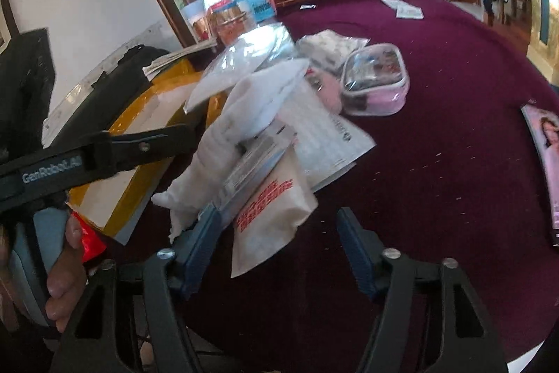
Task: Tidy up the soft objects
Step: 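Grasp the white towel with the left gripper while the right grasps the red-printed sachet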
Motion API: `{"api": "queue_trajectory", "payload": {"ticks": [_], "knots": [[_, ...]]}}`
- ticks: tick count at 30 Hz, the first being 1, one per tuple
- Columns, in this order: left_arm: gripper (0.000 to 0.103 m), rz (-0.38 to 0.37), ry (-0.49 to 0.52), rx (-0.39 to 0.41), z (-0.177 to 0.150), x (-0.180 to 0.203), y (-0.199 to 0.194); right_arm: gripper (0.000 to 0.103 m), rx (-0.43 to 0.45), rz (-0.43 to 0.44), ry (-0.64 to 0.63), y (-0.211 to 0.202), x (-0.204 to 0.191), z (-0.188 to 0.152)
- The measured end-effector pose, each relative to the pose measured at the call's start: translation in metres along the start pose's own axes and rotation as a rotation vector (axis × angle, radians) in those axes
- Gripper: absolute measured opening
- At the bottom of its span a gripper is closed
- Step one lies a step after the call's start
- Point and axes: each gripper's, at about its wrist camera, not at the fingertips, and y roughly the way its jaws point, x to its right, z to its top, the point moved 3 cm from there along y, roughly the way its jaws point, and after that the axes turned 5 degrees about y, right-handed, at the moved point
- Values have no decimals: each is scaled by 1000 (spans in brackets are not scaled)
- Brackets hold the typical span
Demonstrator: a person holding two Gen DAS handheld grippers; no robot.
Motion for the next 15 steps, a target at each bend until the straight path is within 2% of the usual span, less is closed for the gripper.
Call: {"api": "queue_trajectory", "payload": {"ticks": [3, 7, 9, 12, 15], "knots": [[63, 16, 33, -29, 4, 4, 11, 29, -34, 19, 5, 12, -4, -1], [52, 22, 57, -87, 8, 5, 25, 20, -55, 39, 17, 17, -3, 1], [46, 0, 66, -107, 8, 7, 30, 12, -57, 68, 27, 15, -2, 1], [44, 7, 109, -152, 3, 13, 40, 10, -50, 95, 37, 7, -1, 4], [39, 1, 81, -151, 1, 11, 42, 9, -7, 85, 15, -8, -5, 10]]}}
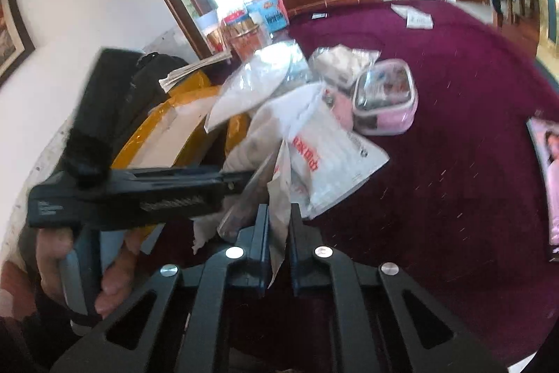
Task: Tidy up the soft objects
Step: 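Grasp the white towel with the left gripper while the right grasps the red-printed sachet, then carry towel and sachet into the yellow-rimmed tray and open both grippers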
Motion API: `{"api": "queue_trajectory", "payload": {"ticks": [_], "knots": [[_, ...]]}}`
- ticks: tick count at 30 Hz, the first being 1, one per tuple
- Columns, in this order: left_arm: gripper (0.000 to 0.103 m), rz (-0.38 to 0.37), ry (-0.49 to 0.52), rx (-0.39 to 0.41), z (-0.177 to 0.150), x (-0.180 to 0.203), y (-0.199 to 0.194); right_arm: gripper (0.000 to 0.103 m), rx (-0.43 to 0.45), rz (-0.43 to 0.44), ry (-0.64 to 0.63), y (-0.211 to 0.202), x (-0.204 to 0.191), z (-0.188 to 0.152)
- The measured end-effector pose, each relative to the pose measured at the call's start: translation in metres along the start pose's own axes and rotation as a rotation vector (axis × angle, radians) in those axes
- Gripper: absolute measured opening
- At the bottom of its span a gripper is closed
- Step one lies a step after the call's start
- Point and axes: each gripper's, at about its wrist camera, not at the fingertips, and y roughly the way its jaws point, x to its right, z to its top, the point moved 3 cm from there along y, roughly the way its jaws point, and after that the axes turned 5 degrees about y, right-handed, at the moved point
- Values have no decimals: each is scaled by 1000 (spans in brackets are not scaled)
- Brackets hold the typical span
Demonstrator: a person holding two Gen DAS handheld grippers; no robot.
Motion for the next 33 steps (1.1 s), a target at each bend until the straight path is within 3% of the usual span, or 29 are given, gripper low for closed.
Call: {"api": "queue_trajectory", "payload": {"ticks": [9, 12, 16, 19, 23, 27, 33], "knots": [[37, -50, -84, 159, -2, -12, -62, 9, 98, -88, -77, -27, -18, 11], [37, -119, -151, 177, -4, -25, -80, 9, 149, -122, -84, -37, -20, 17], [37, -153, -224, 217, -12, -49, -116, 9, 163, -58, -92, -42, -34, 26], [37, -105, -277, 268, -17, -72, -142, 9, 153, 9, -132, -40, -59, 31], [37, -33, -353, 296, -25, -108, -159, 9, 98, 141, -193, -26, -102, 36], [37, 46, -412, 295, -32, -137, -155, 9, -19, 258, -238, 12, -141, 33], [37, 130, -477, 251, -45, -178, -134, 9, -222, 336, -278, 79, -183, 16]]}}
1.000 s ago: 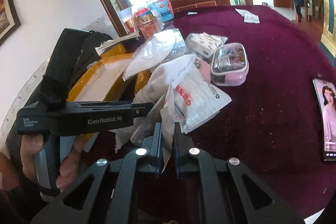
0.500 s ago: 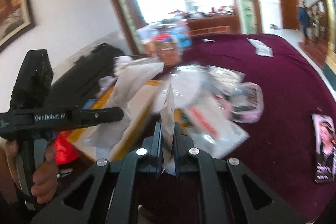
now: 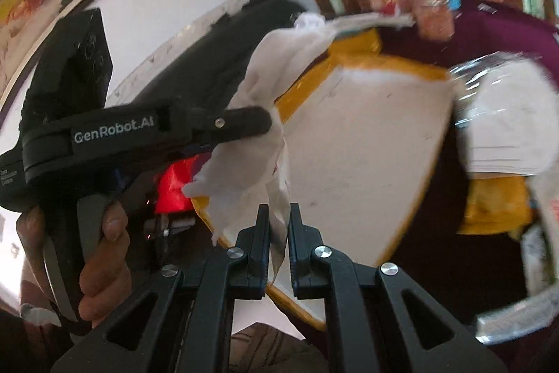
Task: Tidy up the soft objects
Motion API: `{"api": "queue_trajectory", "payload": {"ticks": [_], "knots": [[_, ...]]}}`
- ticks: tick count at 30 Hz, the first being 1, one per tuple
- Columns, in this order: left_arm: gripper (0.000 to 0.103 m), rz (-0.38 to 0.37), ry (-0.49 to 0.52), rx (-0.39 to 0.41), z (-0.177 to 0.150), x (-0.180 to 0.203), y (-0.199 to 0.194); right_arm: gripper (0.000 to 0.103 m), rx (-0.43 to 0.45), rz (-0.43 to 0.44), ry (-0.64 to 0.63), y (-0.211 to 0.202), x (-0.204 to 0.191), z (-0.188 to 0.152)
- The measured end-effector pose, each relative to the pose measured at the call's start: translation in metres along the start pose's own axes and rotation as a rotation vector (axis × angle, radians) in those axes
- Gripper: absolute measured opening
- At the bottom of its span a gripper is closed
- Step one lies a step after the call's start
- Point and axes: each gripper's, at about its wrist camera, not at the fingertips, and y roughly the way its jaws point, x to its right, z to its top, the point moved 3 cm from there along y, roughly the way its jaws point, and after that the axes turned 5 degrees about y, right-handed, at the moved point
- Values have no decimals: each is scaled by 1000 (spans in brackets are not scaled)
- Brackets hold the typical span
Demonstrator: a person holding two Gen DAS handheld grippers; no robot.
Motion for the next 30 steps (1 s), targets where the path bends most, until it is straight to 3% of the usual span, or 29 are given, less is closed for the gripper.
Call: {"api": "queue_trajectory", "payload": {"ticks": [8, 16, 18, 19, 20, 22, 25, 30], "knots": [[37, 45, -22, -42, -9, -16, 20, 9, -157, 89, 75, 55, 16, 8], [39, 106, -11, -69, -15, -20, 37, 15, -155, 78, 113, 63, 29, 13], [42, 127, -8, -61, -15, -19, 35, 33, -146, 50, 106, 61, 28, 13], [49, 135, -4, -55, -14, -18, 34, 50, -141, 25, 102, 59, 28, 12], [63, 142, 4, -45, -13, -17, 31, 60, -135, 5, 100, 54, 26, 6], [78, 168, 23, -13, -13, -13, 26, 62, -113, -30, 102, 44, 24, 4], [79, 206, 48, 15, -12, -8, 19, 63, -67, -83, 60, 25, 18, 3], [82, 189, 78, 87, -14, 10, 3, 63, 13, -102, 17, -7, 15, -5]]}}
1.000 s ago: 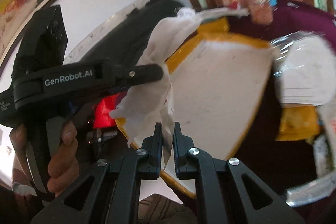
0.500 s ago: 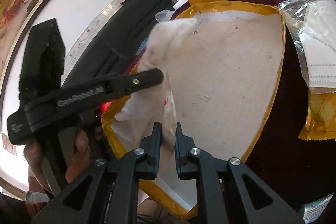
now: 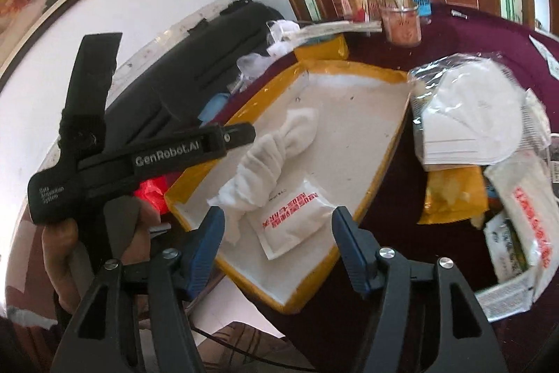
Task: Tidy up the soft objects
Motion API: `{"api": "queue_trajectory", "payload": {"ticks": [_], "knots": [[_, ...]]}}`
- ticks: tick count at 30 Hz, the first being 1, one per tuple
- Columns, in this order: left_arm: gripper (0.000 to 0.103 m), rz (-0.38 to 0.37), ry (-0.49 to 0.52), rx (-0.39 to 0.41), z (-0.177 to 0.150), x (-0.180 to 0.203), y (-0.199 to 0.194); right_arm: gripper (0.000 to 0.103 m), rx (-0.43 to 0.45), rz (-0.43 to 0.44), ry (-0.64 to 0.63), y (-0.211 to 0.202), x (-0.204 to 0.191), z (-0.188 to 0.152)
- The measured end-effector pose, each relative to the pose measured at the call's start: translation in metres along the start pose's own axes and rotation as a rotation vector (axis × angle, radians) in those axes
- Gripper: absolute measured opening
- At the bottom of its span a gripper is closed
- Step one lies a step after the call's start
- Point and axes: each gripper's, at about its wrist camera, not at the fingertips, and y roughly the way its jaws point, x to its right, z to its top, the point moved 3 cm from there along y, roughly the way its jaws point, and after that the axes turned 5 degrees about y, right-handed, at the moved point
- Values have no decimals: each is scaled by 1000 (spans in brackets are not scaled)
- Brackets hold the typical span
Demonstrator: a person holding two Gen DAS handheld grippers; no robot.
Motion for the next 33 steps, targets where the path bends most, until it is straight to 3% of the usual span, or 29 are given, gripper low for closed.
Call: {"api": "queue_trajectory", "payload": {"ticks": [9, 16, 18, 20, 24, 27, 30, 33], "knots": [[89, -163, 168, 45, -16, 70, -29, 66, 91, -40, 8, -46, 32, -14], [90, -283, 337, -10, -34, 129, -29, 68, 126, -140, 101, -76, 87, -20], [90, -252, 410, 42, -34, 138, -33, 68, 132, -186, 111, -81, 100, -20], [90, -183, 416, 108, -30, 138, -38, 68, 132, -216, 120, -88, 113, -22], [90, -300, 410, -17, -36, 154, -18, 70, 142, -269, 131, -103, 142, -23], [90, -330, 490, -81, -51, 179, -2, 71, 127, -292, 168, -103, 167, -22], [90, -360, 574, -138, -65, 206, 12, 71, 90, -265, 128, -92, 181, -11], [89, -345, 630, -169, -76, 223, 27, 71, 52, -273, 118, -78, 194, 2]]}}
